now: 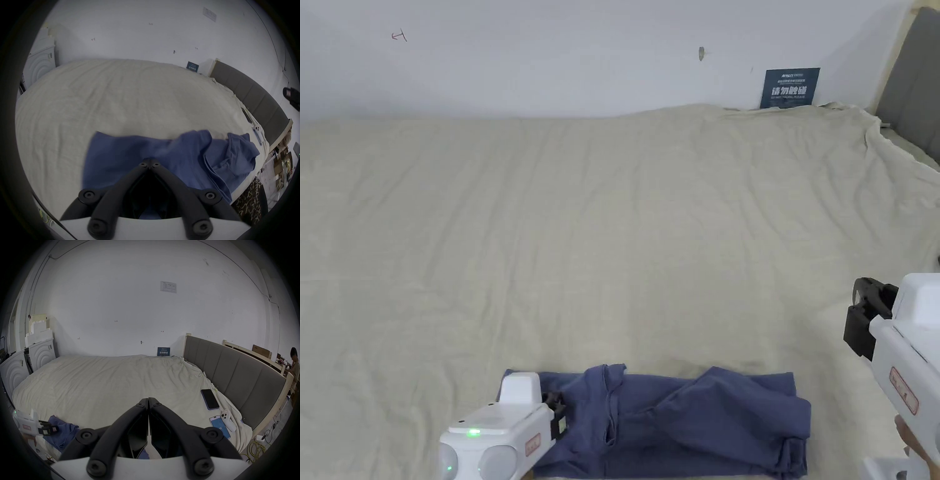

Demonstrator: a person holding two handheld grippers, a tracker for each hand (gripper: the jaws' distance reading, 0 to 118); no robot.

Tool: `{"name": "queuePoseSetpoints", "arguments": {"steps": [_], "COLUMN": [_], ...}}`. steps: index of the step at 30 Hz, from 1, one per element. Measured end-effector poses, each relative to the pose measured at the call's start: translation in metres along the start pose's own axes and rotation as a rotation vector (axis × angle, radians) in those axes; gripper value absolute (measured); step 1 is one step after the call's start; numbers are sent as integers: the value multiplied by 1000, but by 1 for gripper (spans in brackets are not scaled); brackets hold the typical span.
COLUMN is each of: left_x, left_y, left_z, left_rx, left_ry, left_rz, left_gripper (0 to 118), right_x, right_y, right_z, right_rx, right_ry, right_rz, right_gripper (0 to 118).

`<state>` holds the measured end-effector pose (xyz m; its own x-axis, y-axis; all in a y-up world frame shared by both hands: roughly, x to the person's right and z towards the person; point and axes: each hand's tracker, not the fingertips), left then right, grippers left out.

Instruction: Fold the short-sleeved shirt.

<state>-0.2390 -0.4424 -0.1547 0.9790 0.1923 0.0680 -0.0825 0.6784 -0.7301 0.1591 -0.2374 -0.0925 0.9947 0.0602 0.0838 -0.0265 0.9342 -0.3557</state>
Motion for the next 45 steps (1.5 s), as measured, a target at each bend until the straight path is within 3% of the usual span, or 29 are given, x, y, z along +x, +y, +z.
{"name": "queuePoseSetpoints", "arguments": {"steps": [17, 25, 30, 33, 36, 37, 45], "left_x": [82, 19, -40, -70, -98, -105, -129], "left_y": [-3, 60, 86, 92, 89, 87, 62], "left_z": [-4, 53, 70, 71, 61, 56, 19], "left_rx": [-25, -25, -59, -92, -135, -174, -268], "left_ry": [-140, -238, -220, -197, -200, -207, -190], "left_rz": [-177, -71, 19, 53, 96, 118, 184], "left_gripper": [0, 0, 0, 14, 68, 82, 84], "right_x": [11, 5, 0, -3, -7, -8, -11], "right_y": [-1, 2, 3, 5, 5, 6, 3], "right_z": [4, 3, 0, -2, -3, -4, -5], "right_rx": [-6, 3, 0, -1, -2, -2, -19], "right_ry": [-23, -10, 0, 6, 11, 13, 11], "right_rz": [-7, 2, 4, 6, 11, 13, 22], "right_gripper": [0, 0, 0, 0, 0, 0, 0]}}
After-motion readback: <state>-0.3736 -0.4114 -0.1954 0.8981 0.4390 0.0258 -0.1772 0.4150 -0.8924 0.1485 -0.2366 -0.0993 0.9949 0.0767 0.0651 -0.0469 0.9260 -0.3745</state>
